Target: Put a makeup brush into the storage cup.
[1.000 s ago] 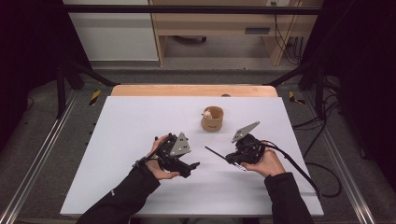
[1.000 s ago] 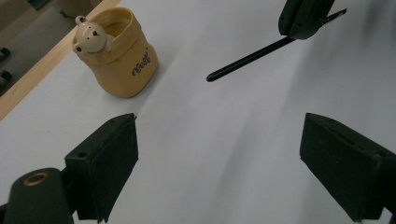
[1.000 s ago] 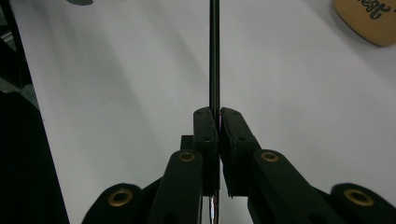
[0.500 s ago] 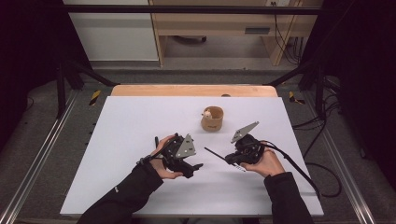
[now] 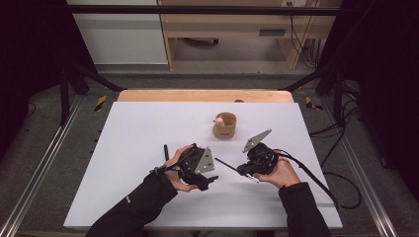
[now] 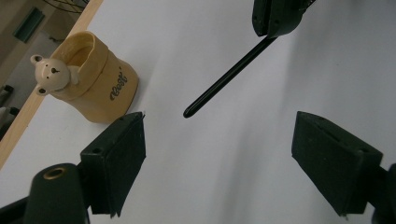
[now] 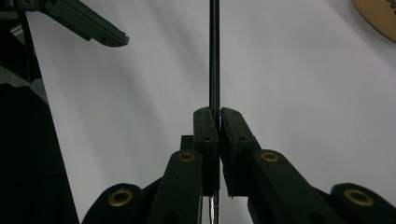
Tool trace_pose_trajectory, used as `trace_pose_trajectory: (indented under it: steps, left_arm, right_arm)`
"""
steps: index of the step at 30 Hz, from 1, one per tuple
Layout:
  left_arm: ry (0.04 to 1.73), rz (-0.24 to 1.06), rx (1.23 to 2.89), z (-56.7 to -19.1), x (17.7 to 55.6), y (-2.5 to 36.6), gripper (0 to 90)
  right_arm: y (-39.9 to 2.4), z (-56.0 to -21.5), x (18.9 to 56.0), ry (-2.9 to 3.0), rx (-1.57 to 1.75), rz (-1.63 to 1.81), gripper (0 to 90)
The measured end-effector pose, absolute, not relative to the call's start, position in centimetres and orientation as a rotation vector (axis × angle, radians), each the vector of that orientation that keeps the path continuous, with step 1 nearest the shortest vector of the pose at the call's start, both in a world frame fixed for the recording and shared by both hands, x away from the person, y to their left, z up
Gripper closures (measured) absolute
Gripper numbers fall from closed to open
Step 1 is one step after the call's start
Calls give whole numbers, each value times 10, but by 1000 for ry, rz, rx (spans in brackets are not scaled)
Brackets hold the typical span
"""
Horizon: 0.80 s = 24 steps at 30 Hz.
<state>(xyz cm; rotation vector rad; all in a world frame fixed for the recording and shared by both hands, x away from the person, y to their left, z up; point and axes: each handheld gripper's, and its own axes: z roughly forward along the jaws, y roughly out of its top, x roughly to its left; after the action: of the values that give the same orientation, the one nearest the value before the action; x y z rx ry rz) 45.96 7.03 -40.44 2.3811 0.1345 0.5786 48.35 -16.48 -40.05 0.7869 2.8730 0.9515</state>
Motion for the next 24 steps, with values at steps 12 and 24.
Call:
trace_pose_trajectory:
  steps: [12,24]
  left_arm:
    - [66,612,2392,-410,458,60,212]
    - [-13,672,2394,-414,455,53,275]
  right_arm:
    - [-163,-398,483,2894,760,935,858]
    - [-161,-400,481,2903,760,938,857]
